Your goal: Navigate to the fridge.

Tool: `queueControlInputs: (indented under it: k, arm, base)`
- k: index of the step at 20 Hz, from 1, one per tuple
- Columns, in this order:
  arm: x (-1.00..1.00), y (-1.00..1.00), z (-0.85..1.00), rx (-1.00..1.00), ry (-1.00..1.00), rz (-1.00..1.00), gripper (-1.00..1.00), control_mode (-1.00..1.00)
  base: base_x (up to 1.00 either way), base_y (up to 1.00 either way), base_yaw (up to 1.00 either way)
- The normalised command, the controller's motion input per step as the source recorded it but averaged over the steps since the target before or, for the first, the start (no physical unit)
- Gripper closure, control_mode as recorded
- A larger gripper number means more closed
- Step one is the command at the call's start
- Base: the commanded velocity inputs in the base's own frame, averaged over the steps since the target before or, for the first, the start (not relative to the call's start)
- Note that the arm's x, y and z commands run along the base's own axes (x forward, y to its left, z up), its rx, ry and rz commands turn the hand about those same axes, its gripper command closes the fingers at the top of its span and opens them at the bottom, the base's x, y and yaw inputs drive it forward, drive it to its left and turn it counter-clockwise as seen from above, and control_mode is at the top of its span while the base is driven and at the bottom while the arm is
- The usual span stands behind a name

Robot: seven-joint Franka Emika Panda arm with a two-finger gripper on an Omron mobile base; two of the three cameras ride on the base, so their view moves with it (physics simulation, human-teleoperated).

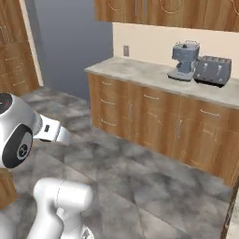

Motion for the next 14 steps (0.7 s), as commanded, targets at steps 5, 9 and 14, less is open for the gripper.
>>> queueControlInputs:
  k: [5, 9, 14]
  arm:
    - [0.00, 0.00, 0.00, 0.00, 0.00, 0.00, -1.00, 1.00]
    - [0.00, 0.00, 0.00, 0.00, 0.00, 0.00, -1.00, 1.00]
    - [0.00, 0.00, 0.00, 0.00, 0.00, 0.00, -1.00, 1.00]
  base:
    - [0.00, -0.02, 1.00]
    - [0.22, -0.23, 0.91]
    - [0.77, -0.88, 0.58]
